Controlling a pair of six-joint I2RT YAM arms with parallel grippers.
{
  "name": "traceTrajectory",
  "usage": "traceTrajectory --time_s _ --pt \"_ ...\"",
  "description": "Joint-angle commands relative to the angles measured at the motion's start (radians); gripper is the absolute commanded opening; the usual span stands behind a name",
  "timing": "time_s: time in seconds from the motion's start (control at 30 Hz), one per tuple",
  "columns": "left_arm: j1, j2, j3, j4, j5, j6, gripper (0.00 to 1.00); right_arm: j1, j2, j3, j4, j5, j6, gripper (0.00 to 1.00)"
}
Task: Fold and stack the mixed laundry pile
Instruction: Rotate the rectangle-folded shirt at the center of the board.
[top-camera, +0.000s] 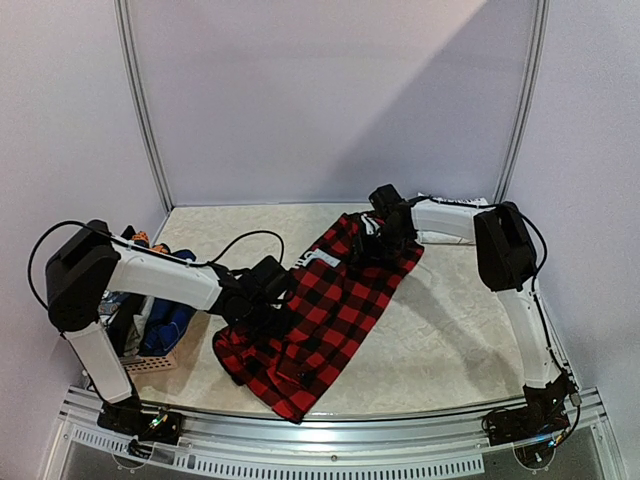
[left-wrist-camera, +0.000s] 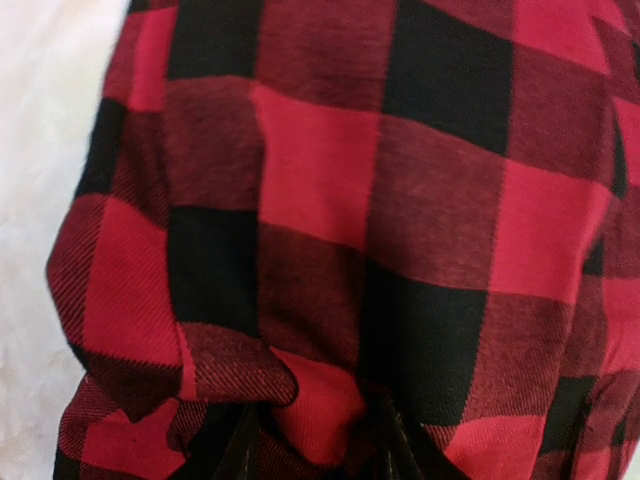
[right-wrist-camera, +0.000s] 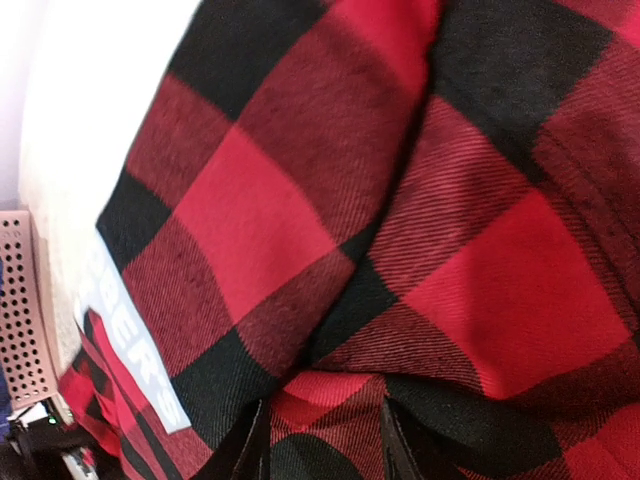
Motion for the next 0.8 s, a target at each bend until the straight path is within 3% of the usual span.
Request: traceTrajectory --time_s 0.0,0.27,0.5,0.77 --pt "-0.045 0.095 0.058 -0.002 0.146 -0.014 0.40 -0.061 0.119 0.090 -0.078 -0.034 -0.019 0.38" --pt "-0.078 0.230 0.256 -0.007 0.239 -0.016 0.38 -0.143 0.220 0.274 -0.127 -0.085 -0.041 0.39" --pt "-0.126 0.293 0.388 0.013 0.383 0.019 0.37 -0.168 0.201 0.294 -0.093 -0.108 -0.081 0.39" --pt "-0.127 0.117 0.429 -0.178 0.229 0.124 0.45 -0.168 0.131 0.291 -0.073 -0.156 -0.112 0.39"
